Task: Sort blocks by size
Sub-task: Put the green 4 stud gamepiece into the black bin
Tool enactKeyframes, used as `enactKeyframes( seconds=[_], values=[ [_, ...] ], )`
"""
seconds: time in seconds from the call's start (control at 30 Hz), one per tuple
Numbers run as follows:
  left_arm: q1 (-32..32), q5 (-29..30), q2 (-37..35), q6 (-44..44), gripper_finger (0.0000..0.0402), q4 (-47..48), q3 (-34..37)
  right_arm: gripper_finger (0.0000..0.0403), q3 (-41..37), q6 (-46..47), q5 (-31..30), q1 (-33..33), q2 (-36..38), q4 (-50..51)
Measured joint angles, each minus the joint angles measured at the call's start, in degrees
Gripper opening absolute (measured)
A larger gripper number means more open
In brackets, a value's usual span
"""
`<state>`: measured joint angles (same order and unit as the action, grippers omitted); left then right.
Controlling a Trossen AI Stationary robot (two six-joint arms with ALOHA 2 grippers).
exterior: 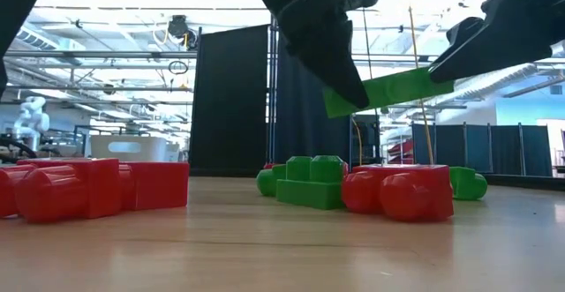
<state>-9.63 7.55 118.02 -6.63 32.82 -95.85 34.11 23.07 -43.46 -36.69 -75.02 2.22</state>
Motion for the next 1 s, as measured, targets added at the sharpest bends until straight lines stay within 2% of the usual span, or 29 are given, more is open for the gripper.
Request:
enactKeyframes(
  seconds=[0.17,0.27,0.4,0.6,0.8,0.9,1.0],
  values=[
    [0.0,0.0,0.0,0.0,0.0137,-0.2,0.0,0.0150,0.0,0.0,0.4,0.0,0.0,0.0],
    [0.0,-0.1,0.0,0.1,0.0143,-0.4,0.0,0.0149,0.0,0.0,0.4,0.0,0.0,0.0],
    [0.0,-1.4,0.0,3.1,0.0175,-0.4,0.0,0.0149,0.1,-0.3,0.7,0.0,0.9,0.7],
    [0.4,-1.5,-2.6,3.7,0.0237,3.0,-0.1,0.0156,4.5,-0.4,0.8,0.3,4.9,13.0],
    [0.2,-1.7,-7.6,4.3,0.0263,5.1,-0.1,0.0153,14.0,1.2,7.6,0.8,9.1,34.5],
    [-0.3,-1.2,-10.1,4.9,0.0264,6.9,-0.1,0.0154,19.6,2.8,14.9,0.8,10.8,44.7],
    [-1.0,1.9,-11.6,6.0,0.0264,7.2,-0.1,0.0154,25.4,5.3,22.8,0.6,12.5,52.8]
  ],
)
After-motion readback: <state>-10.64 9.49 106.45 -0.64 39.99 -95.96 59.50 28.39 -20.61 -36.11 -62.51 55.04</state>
